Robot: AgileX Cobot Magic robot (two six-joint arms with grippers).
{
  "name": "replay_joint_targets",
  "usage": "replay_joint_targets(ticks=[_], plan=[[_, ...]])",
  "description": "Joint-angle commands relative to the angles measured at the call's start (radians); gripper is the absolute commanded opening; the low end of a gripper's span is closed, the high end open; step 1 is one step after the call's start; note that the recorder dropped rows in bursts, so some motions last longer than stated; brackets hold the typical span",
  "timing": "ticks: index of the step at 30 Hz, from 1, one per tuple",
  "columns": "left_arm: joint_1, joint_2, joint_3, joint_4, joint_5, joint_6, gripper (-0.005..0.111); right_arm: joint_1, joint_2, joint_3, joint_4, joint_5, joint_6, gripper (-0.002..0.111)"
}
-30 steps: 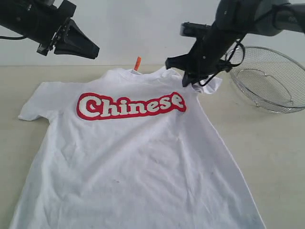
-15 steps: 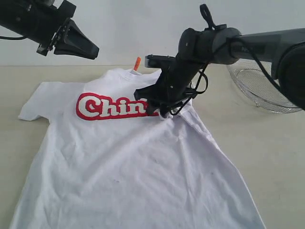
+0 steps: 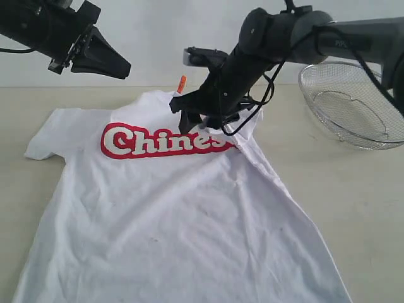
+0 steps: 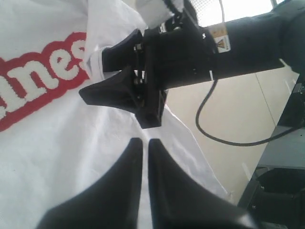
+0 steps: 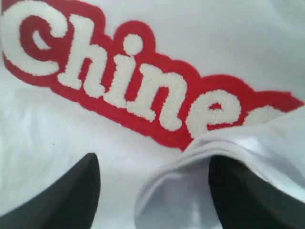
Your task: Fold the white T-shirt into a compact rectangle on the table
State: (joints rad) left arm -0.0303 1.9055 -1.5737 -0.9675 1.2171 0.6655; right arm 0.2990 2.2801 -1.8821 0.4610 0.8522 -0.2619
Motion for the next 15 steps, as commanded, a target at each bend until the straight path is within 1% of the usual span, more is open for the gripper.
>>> replay_joint_targets(ticks=[1, 5, 8, 12, 15], plan=[[-0.002, -0.010, 0.004, 0.000, 0.004, 0.008, 0.005, 0.000, -0.046, -0.007, -0.014, 0.032, -0.021, 0.059], [-0.002, -0.010, 0.004, 0.000, 0.004, 0.008, 0.005, 0.000, -0.046, -0.007, -0.022, 0.075, -0.026, 0.059], [-0.002, -0.010, 0.004, 0.000, 0.004, 0.008, 0.005, -0.003, -0.046, -0.004, -0.024, 0.066, -0.023, 0.059], [-0.002, -0.010, 0.004, 0.000, 0.004, 0.008, 0.005, -0.053, -0.057, -0.004, -0.026, 0.073, 0.028, 0.059], [-0.002, -0.010, 0.004, 0.000, 0.004, 0.008, 0.005, -0.117, -0.064, -0.004, -0.024, 0.130, 0.032, 0.059]])
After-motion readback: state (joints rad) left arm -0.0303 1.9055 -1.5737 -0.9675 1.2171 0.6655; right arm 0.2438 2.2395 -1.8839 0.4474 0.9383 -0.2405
